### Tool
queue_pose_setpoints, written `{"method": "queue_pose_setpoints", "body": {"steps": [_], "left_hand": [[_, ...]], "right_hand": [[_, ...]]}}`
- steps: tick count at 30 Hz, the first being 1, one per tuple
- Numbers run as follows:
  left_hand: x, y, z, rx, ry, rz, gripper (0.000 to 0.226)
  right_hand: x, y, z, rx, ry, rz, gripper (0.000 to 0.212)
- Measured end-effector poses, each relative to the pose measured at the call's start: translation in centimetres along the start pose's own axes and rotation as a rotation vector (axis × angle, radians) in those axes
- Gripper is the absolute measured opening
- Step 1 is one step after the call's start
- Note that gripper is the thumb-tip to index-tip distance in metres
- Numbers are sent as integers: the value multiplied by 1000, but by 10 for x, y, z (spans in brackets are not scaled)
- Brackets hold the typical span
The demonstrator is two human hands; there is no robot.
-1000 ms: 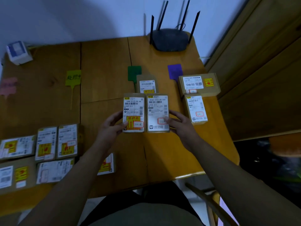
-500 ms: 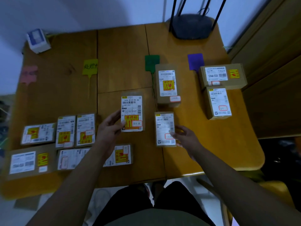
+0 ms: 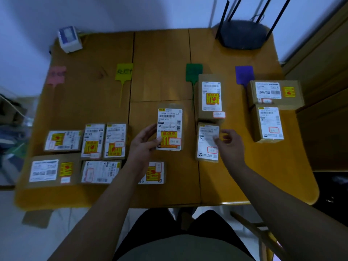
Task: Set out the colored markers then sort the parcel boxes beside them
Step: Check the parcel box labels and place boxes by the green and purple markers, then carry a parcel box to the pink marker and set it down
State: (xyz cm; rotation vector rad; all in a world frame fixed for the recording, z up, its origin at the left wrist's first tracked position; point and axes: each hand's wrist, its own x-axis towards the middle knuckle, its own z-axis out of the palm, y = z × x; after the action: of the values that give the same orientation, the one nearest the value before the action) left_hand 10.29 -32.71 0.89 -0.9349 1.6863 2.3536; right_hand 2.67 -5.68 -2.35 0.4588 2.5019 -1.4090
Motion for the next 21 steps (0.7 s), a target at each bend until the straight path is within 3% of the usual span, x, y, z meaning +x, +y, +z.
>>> {"method": "queue_pose_setpoints", "body": {"steps": [2,6,10,21], "left_hand": [[-3,8,1,0,-8,24,51],[-12,26,3,-7,21,108,54],[-29,46,-9,-15,112,164,50],[-59,62,-65,-69,211,154,37]], "right_hand": [[-5,-30,3,128,-114,-66,35],[-17,-93,24,322,-544,-41,49],[-30,-129,47,265,-614,-130,59],[-58,-163,98,204,-741,-158,57]]}}
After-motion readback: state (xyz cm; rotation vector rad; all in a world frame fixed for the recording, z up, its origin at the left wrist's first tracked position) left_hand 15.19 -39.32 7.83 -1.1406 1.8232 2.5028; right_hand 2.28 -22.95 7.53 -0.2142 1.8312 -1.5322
